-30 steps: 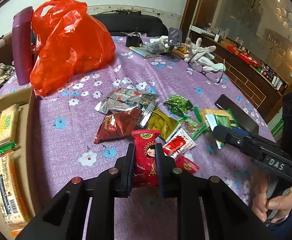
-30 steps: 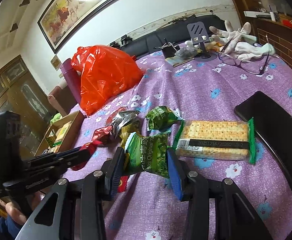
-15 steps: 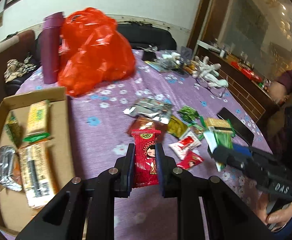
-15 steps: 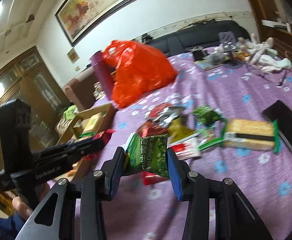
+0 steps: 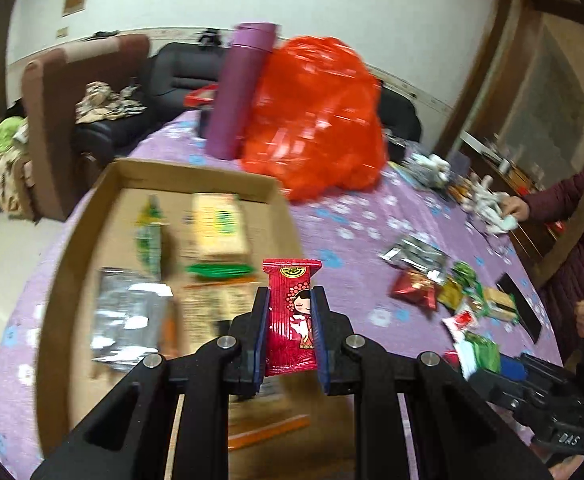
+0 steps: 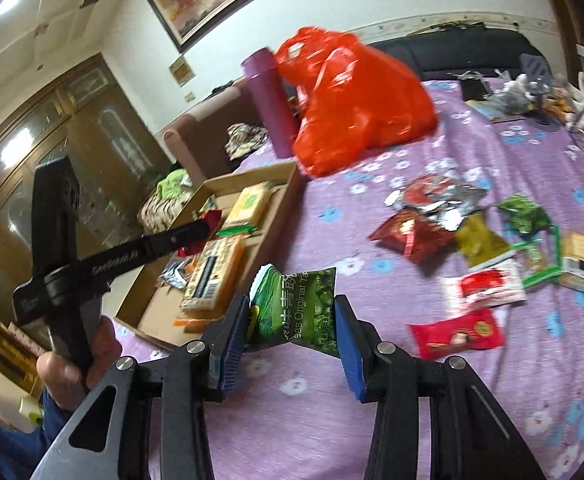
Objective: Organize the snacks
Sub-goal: 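Carry the red candy pack with the left tool while the right tool carries the green bag, then open the left tool to drop the candy pack while the right tool drops the green bag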
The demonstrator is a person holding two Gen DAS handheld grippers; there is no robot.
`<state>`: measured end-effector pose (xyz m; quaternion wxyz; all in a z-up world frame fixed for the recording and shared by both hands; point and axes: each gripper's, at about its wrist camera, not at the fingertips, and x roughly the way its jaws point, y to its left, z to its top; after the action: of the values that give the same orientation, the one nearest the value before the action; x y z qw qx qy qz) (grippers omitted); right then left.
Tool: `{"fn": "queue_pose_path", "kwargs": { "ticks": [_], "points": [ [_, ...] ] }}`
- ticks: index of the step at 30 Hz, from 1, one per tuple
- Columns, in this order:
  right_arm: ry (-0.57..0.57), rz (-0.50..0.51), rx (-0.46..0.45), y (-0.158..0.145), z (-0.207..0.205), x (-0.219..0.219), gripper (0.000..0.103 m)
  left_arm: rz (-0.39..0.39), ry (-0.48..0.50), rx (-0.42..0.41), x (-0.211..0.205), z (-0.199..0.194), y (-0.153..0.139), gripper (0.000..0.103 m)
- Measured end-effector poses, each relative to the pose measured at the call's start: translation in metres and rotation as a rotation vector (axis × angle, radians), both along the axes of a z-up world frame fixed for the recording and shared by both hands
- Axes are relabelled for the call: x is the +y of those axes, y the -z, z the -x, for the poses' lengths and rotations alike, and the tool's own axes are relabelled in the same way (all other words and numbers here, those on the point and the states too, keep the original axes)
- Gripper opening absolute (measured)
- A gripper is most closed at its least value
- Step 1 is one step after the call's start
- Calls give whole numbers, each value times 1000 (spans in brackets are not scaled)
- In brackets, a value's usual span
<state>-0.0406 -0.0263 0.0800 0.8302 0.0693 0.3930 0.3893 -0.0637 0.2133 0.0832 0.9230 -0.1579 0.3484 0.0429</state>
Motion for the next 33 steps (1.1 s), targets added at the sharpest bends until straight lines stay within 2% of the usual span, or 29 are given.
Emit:
{"fn": "queue_pose_path", "kwargs": {
  "ticks": [8,14,24,33],
  "points": [
    [-55,3,13,-1,3,35,47,15,-101,14,49,19,13,19],
    [-109,6,3,-8,3,68,47,43,-146,35,70,27,26,19],
    [-209,74,24,14,12,124,47,63,-156,44,79,25,37,19],
    [-248,145,-23,34,25,152,48,44,-133,23,72,23,38,19]
  ]
}}
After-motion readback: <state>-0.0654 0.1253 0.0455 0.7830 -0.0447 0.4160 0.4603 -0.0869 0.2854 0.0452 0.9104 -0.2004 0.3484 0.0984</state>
